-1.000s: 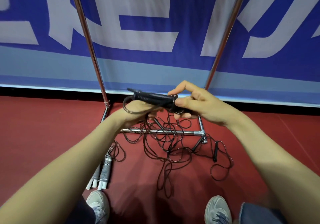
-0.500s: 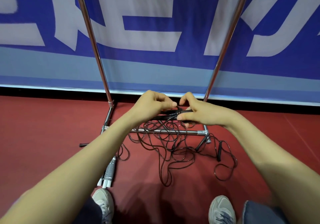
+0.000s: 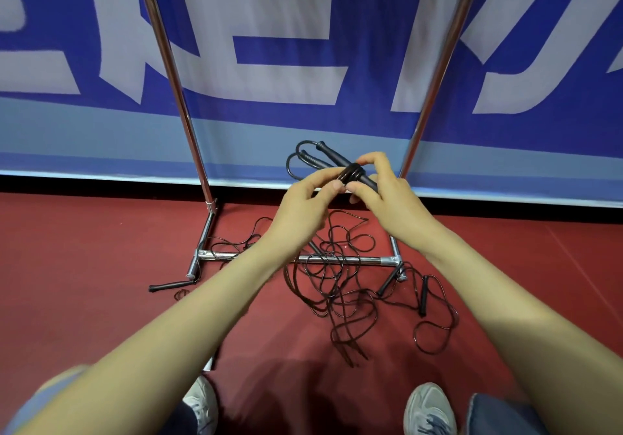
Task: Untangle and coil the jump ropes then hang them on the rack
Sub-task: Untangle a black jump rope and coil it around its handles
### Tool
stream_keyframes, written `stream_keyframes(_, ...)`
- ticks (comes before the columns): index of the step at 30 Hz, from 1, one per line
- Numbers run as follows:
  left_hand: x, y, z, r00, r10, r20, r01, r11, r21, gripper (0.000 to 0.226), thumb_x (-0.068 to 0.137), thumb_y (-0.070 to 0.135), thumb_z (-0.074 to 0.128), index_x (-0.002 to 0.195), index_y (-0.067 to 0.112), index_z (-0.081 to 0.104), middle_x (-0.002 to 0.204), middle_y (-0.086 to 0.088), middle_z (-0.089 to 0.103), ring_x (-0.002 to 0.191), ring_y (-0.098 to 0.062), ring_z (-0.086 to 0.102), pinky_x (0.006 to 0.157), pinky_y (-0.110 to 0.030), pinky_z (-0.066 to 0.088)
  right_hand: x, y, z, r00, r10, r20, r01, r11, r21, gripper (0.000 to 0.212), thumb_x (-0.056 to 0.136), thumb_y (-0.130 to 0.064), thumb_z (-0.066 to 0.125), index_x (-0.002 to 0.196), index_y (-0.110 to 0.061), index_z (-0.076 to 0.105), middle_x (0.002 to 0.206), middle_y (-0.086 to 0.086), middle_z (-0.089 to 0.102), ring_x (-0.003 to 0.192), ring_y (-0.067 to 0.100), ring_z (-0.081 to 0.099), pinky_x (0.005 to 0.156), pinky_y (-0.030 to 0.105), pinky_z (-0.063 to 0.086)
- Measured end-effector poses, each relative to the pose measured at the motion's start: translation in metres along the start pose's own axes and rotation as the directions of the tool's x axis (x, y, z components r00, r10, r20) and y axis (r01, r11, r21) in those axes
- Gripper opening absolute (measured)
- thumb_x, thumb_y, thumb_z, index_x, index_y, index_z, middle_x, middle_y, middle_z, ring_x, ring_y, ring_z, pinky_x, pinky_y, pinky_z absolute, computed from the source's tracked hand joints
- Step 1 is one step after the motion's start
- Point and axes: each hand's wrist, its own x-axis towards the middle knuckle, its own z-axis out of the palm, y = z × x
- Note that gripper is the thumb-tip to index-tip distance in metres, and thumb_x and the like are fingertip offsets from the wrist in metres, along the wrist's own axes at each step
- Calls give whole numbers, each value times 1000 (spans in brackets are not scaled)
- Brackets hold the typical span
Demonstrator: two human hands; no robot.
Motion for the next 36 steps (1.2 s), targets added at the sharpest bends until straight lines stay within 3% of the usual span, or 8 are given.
stream_keyframes(5, -7, 0, 5, 981, 179, -77, -150, 947, 285, 30, 98, 21, 52, 126, 29, 62, 83, 19, 54, 62, 5, 50, 64, -14, 36, 0, -4, -3, 999, -19, 47, 15, 996, 89, 30, 99, -30, 51, 125, -30, 37, 83, -6, 63, 72, 14, 56, 74, 35, 47)
stream_keyframes(10, -6, -1, 6, 992, 79, -97, -65, 989, 133, 28, 97, 24, 55, 122, 30, 66, 63, -6, 48, 51, -6, 42, 56, -21, 34, 3, 1, 1, 997, 28, 75, -38, 990, 138, 29, 97, -37, 52, 120, -39, 34, 110, 9, 63, 96, 21, 61, 90, 40, 47)
stream_keyframes(16, -4, 1, 2, 1000, 14, -3, -14, 1000, -1, 29, 99, 20, 50, 122, 26, 65, 62, 3, 54, 47, -7, 36, 45, -17, 31, 1, -2, -6, 992, -5, 123, -12, 991, 135, 32, 97, -34, 53, 124, -26, 37, 76, -10, 54, 61, -6, 51, 67, 21, 37)
stream_keyframes(20, -3, 5, -2, 997, 39, 74, -41, 999, 20, 32, 99, 20, 51, 127, 34, 58, 76, 3, 63, 50, -9, 43, 50, -19, 40, 0, -1, -3, 999, 16, 31, -23, 975, 223, 22, 98, -30, 52, 117, -26, 40, 82, -6, 62, 79, 10, 61, 77, 38, 51)
stream_keyframes(22, -3, 5, 0, 997, 72, 2, -72, 997, 21, 31, 96, 18, 58, 121, 35, 52, 89, 4, 67, 51, -12, 50, 52, -23, 44, 1, -3, 0, 998, 63, -15, -56, 952, 302, 16, 100, -27, 49, 112, -24, 39, 85, -1, 65, 80, 17, 61, 85, 45, 51)
stream_keyframes(25, -1, 3, 1, 990, 48, -130, -37, 996, 86, 15, 92, 22, 63, 101, 21, 51, 76, 7, 65, 48, -11, 51, 46, -19, 40, 3, -3, 4, 994, 88, -62, -72, 971, 227, 15, 100, -28, 48, 111, -25, 38, 87, -1, 67, 85, 20, 62, 88, 48, 51)
stream_keyframes(29, 2, 2, -5, 997, 65, -30, -56, 966, 254, 19, 98, 29, 53, 88, 19, 64, 61, 6, 58, 47, -9, 48, 52, -20, 40, 4, -1, 3, 991, 93, -101, -64, 964, 259, 15, 100, -26, 48, 113, -26, 41, 86, -5, 68, 71, 8, 55, 76, 38, 47)
stream_keyframes(36, 5, 4, -9, 978, -8, 211, 4, 1000, 19, 32, 103, 27, 40, 90, 7, 61, 49, 6, 48, 43, -10, 36, 54, -28, 41, 5, -11, 4, 988, 121, -97, -35, 785, 618, 17, 101, -16, 47, 117, -18, 40, 69, -9, 60, 52, 4, 42, 50, 13, 38)
